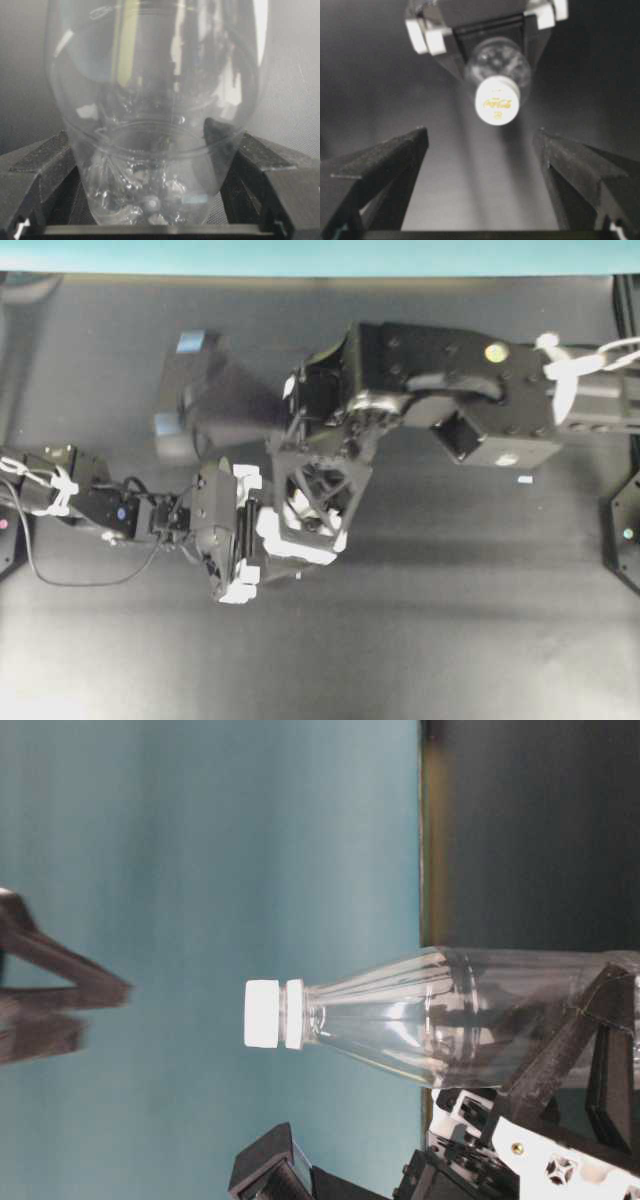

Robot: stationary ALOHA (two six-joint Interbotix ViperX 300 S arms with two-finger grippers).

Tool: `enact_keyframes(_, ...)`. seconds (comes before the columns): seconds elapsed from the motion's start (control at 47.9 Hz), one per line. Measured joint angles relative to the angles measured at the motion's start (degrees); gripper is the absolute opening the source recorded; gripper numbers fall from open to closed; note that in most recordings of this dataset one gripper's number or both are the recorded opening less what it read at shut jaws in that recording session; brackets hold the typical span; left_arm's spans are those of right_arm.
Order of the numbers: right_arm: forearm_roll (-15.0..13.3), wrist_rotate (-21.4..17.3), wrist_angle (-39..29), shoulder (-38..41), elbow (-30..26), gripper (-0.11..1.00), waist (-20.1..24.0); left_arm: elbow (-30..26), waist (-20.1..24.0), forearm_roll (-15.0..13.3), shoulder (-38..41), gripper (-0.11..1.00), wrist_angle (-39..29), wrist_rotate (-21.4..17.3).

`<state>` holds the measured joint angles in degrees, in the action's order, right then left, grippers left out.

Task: Open the bottle cap by holding the bottle with the left arm and twisting the cap with the right arm.

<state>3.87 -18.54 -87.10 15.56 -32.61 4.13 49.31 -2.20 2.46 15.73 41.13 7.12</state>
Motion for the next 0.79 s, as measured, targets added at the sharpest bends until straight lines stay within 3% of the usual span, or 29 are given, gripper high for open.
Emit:
enact_keyframes(0.292, 0.0, -11.6, -4.2, 3.5, -5.5, 0.80, -0.1, 0.0, 0.0, 0.0, 0.0, 0.82, 0.0, -0.1)
enact_keyframes(0.606, -0.1, -13.3, -2.4, 4.7, -0.3, 0.80, -0.4, 0.0, -0.1, -0.1, 0.0, 0.82, 0.0, -0.1)
enact_keyframes(0.793, 0.2, -14.6, 2.0, 4.7, 3.7, 0.80, -0.8, 0.0, -0.1, 0.0, 0.0, 0.82, 0.0, 0.0)
